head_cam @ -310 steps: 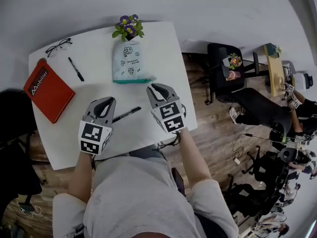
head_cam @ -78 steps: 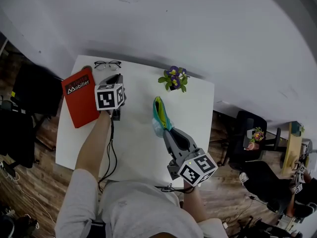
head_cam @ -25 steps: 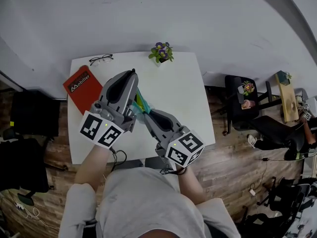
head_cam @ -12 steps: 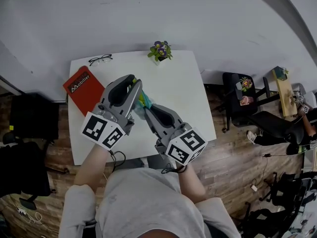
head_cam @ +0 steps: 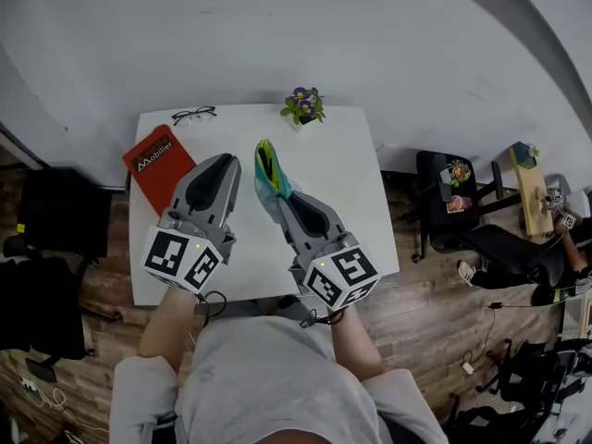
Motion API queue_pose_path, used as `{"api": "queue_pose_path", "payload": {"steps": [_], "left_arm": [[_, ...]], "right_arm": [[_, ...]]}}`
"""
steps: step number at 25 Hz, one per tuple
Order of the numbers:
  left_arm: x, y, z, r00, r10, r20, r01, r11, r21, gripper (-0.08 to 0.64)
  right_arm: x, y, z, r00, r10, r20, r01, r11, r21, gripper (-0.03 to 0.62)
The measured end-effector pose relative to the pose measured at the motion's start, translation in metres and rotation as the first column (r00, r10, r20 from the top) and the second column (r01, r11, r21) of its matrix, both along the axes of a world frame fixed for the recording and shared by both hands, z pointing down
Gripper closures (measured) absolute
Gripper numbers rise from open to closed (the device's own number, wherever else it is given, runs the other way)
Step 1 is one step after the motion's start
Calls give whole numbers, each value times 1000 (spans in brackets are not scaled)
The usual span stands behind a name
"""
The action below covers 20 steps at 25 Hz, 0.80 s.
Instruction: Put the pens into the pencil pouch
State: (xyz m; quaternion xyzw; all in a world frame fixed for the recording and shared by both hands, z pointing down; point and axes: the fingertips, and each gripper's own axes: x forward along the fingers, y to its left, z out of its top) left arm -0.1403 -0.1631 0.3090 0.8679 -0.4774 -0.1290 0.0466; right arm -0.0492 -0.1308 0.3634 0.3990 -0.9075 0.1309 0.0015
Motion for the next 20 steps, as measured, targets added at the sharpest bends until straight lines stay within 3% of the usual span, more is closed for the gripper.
{"api": "queue_pose_path", "payload": {"steps": [12, 20], "left_arm": [[-9, 26, -5, 976, -198, 91, 199, 980, -5, 509], [-2, 44, -7, 957, -265, 118, 267, 964, -4, 511]], "right_arm": [[54, -13, -31, 989, 124, -78, -115, 988, 107, 531], [94, -8, -50, 977, 193, -93, -175, 969, 172, 531]]}}
